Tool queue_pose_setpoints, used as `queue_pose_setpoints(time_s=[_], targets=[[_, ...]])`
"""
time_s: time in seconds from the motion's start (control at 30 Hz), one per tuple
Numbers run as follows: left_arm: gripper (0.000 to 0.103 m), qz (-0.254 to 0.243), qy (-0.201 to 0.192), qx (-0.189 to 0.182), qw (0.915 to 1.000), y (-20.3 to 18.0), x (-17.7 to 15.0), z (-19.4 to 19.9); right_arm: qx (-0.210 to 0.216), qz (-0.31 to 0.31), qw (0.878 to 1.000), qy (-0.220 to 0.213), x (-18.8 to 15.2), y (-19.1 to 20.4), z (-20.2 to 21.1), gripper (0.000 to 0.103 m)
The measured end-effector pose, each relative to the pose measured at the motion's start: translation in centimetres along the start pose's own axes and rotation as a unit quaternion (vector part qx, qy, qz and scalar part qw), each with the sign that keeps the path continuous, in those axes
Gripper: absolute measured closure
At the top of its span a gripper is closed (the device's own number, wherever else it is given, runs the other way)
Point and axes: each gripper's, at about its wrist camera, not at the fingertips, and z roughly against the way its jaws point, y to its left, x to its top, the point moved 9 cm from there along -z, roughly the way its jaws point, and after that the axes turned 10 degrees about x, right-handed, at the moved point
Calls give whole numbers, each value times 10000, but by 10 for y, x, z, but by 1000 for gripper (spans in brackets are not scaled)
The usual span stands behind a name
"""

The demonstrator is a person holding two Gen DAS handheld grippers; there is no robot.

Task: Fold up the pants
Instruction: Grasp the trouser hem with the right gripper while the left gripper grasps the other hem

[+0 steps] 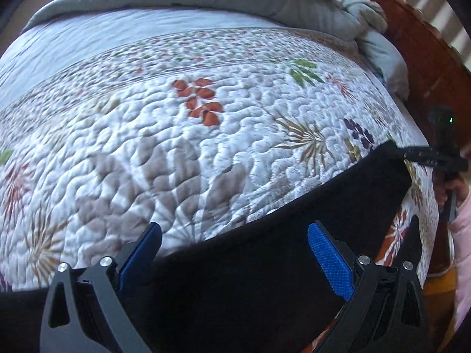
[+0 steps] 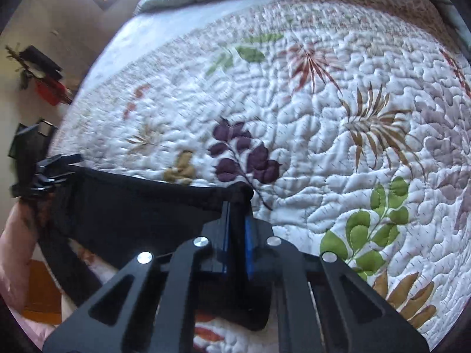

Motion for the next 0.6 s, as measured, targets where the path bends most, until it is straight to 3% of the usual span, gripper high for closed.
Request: queue_pose_setpoints(time_s=[0.2,0.33,0.47,0.57,0.6], targets=[[4,-1017,-54,-406,9940,-28,8,-5,550,419,9959,-591,6,35,50,96],[4,-1187,47,-943,9884,-43,10,-8,654,699,9923,-784,14,53,69,96],[4,-1406,490,-1602,9758,-61,2,-14,728,791,9900,-909,25,58,78,96],[5,-1398,752,-1692,9727,-64,-4,-20,681,844,9899,-908,26,59,79,96],[11,-1390,713,-1647,9739,-64,-4,-20,641,830,9904,-899,27,58,77,96]])
